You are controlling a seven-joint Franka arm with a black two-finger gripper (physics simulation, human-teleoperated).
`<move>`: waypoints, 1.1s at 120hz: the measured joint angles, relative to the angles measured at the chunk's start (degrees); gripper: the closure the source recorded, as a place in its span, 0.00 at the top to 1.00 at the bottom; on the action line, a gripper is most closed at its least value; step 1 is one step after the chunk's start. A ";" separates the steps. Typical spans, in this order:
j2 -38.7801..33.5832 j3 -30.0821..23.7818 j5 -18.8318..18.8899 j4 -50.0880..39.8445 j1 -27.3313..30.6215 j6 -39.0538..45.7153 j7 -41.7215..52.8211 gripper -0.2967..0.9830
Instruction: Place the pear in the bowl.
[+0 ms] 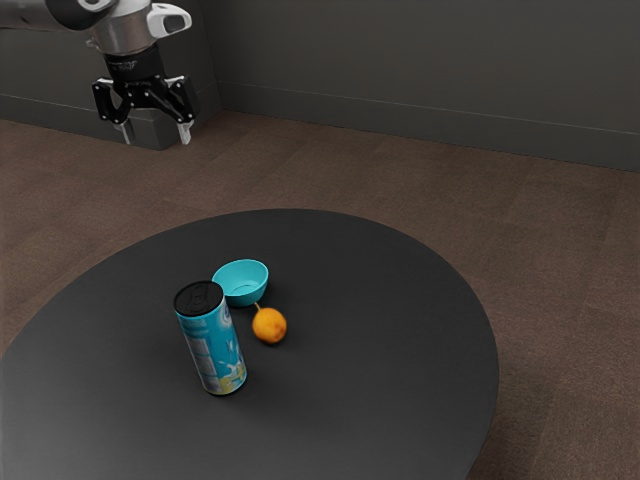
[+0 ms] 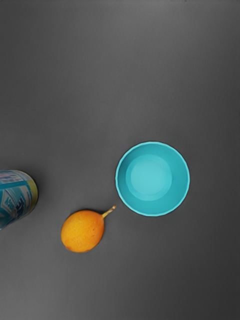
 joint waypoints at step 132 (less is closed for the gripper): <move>20.68 1.71 -8.75 -17.69 -8.69 31.75 -40.12 0.77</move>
